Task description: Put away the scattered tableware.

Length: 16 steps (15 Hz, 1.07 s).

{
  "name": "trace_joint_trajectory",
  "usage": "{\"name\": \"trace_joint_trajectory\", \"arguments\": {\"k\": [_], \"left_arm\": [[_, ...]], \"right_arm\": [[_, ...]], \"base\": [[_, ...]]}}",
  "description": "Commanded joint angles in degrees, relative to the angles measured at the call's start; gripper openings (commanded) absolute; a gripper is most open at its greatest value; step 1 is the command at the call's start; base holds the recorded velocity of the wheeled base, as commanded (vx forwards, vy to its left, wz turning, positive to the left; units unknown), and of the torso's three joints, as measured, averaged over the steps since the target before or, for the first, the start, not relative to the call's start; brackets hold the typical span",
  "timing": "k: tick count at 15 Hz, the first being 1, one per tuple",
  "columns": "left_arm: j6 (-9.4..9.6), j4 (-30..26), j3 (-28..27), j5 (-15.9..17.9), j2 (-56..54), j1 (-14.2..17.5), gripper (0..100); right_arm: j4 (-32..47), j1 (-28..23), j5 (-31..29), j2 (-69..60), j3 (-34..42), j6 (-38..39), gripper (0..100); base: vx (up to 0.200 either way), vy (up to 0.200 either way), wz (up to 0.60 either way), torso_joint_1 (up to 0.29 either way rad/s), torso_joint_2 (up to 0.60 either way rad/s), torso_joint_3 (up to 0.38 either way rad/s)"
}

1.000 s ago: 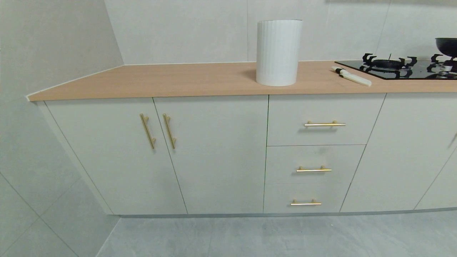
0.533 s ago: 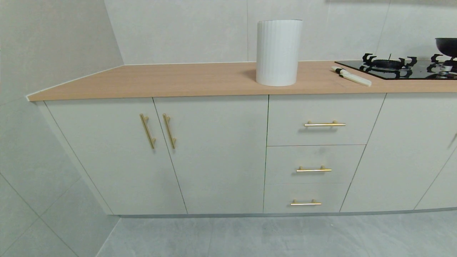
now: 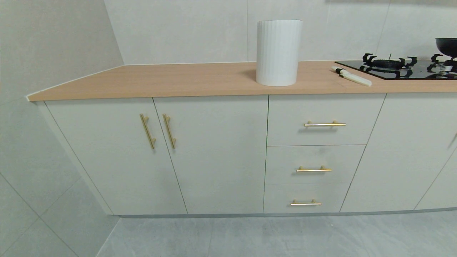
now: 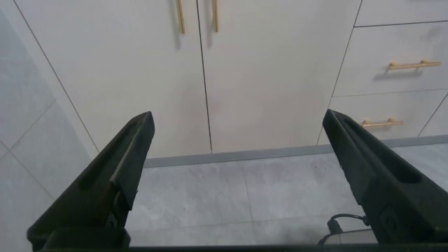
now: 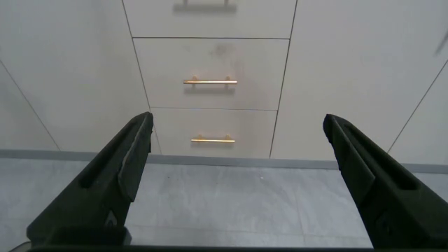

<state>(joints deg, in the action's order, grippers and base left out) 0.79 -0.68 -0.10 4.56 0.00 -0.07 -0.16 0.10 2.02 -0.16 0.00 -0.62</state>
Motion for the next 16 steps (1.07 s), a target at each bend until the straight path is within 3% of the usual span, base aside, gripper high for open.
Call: {"name": "trace_joint_trajectory", "arguments": {"k": [1,14,16], "left_arm": [[0.00,0.0,0.0,0.0,0.0,0.0,100],[0.17,0.0,0.0,0.0,0.0,0.0,100],[0.09,0.0,0.0,0.0,0.0,0.0,100]], "right_arm": [[0.1,0.0,0.0,0.2,0.0,-0.1,100],[0.1,0.0,0.1,0.2,0.0,0.4,100],[0.2,0.0,0.1,0.2,0.0,0.3,100]], "base": [[0.000,0.000,0.00,0.000,0.00,0.000],[0.000,0.000,0.00,0.000,0.00,0.000],[0.200,0.000,0.00,0.007,0.01,0.005]]}}
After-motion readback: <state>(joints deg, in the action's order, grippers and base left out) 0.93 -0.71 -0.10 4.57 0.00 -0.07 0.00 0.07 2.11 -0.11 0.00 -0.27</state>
